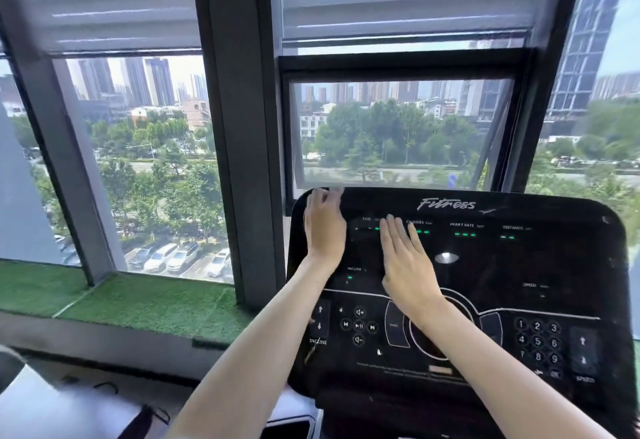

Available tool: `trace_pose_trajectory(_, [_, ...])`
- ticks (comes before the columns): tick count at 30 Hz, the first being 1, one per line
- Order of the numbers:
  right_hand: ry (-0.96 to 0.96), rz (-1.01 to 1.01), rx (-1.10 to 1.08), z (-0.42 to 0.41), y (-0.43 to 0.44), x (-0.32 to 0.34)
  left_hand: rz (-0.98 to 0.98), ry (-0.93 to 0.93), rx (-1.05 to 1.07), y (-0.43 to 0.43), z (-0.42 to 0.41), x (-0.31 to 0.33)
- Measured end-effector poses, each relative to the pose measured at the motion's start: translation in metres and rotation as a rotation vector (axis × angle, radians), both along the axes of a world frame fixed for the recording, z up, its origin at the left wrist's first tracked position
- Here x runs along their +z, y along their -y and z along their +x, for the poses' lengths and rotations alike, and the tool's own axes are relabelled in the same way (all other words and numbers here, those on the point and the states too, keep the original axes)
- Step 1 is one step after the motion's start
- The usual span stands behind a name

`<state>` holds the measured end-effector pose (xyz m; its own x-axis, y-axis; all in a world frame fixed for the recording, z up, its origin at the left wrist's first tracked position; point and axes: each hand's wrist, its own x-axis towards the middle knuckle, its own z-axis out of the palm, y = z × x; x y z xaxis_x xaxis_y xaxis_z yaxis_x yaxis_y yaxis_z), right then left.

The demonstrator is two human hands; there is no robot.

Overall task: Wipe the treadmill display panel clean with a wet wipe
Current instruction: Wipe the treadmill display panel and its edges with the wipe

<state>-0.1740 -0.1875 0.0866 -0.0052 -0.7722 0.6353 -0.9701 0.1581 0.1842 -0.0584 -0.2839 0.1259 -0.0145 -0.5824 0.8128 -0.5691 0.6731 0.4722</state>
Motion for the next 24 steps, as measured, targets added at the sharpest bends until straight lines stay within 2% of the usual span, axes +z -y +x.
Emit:
trace_pose_trajectory(2, [-0.010,-0.004,-0.002,-0.001,0.001,0.000,-0.034,0.105,-0.044,0.014,0.011,0.001])
trace_pose_trajectory(5, [0.001,-0.011,0.000,0.000,0.001,-0.001,0.116,-0.182,0.085,0.029,0.025,0.002])
trace_pose_trajectory(6, [-0.004,-0.009,-0.001,0.001,0.001,-0.001,0.125,-0.200,0.125,0.024,0.021,0.003])
trace_pose_trajectory(10, [-0.068,0.007,0.004,-0.004,0.001,-0.001,-0.084,0.178,-0.030,0.005,-0.006,0.001])
trace_pose_trajectory(11, [-0.079,0.012,0.010,-0.006,0.000,-0.001,-0.096,0.207,-0.053,0.009,-0.001,0.003])
trace_pose_trajectory(12, [-0.077,0.014,0.017,-0.008,-0.001,-0.001,-0.067,0.175,-0.047,0.016,0.007,0.004])
trace_pose_trajectory(15, [-0.045,0.019,0.029,-0.008,0.000,0.000,0.098,-0.262,0.077,0.030,0.023,0.004])
trace_pose_trajectory(16, [-0.035,0.024,0.034,-0.007,0.000,-0.001,0.124,-0.326,0.123,0.026,0.017,0.003])
trace_pose_trajectory(18, [-0.032,0.030,0.039,-0.007,-0.001,0.000,0.067,-0.181,0.141,0.010,-0.005,0.003])
trace_pose_trajectory(21, [-0.040,0.020,0.048,-0.010,-0.002,0.001,-0.109,0.159,-0.014,0.001,-0.018,-0.004])
trace_pose_trajectory(22, [-0.032,0.015,0.054,-0.011,-0.002,0.001,-0.123,0.202,-0.029,0.007,-0.010,-0.004])
trace_pose_trajectory(23, [-0.019,0.011,0.059,-0.011,-0.002,0.001,-0.097,0.154,-0.009,0.015,-0.001,-0.004])
trace_pose_trajectory(24, [-0.006,0.009,0.062,-0.010,-0.002,0.001,-0.038,0.022,0.040,0.021,0.008,-0.004])
